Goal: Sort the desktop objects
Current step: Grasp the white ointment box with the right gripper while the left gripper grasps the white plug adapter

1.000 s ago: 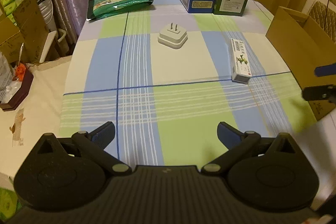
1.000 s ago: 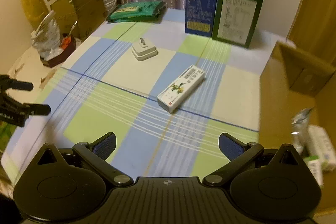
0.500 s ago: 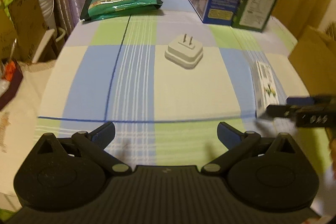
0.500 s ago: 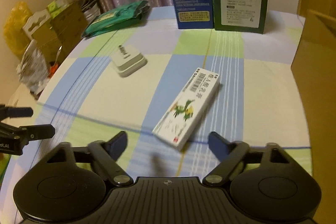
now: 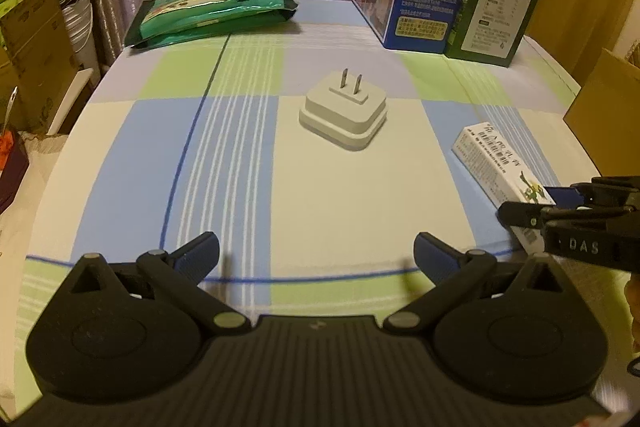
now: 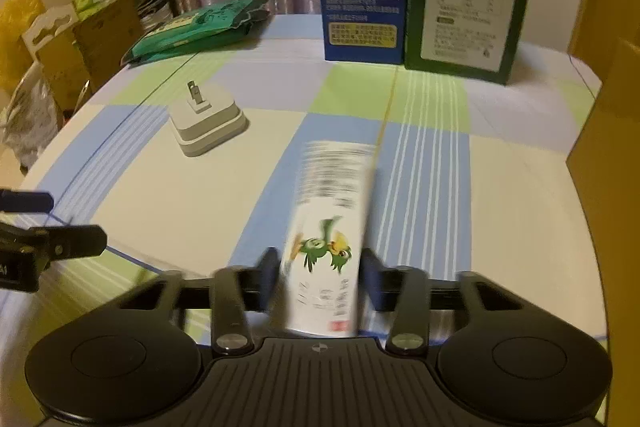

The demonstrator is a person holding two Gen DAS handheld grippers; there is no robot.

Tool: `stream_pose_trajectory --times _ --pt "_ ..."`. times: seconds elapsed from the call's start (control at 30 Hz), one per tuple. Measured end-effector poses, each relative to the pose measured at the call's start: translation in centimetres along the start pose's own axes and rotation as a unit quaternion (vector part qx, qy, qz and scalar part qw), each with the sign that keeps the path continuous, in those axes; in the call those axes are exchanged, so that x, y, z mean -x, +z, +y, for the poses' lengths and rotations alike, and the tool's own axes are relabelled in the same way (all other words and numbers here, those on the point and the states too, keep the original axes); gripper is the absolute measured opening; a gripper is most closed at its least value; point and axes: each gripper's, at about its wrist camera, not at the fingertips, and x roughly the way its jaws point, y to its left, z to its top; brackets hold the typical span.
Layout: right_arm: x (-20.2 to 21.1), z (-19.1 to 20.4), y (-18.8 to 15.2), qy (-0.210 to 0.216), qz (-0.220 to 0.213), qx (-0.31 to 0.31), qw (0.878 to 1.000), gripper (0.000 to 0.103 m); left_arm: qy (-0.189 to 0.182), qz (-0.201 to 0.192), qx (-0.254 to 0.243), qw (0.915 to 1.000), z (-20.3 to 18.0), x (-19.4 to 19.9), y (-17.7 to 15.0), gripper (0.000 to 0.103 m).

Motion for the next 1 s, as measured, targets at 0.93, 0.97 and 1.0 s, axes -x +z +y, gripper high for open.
stream_pose_trajectory --times 0.93,0.97,1.0 --pt "-5.4 -0.9 5.3 0.032 -0.036 0.076 0.996 0.035 -0.065 -0.04 -0.192 0.9785 -2.1 -9.8 7.8 0.079" --pt "-5.4 -0.9 5.2 0.033 -0.036 0.077 0.996 0.035 -0.061 -0.038 -0.193 0.9786 -2.2 -9.9 7.8 0.068" --pt "-5.4 -0.9 5.2 0.033 -0.035 0.079 0.996 0.035 -0.06 -0.04 -0.189 0.9793 -2.2 -9.8 7.7 0.062"
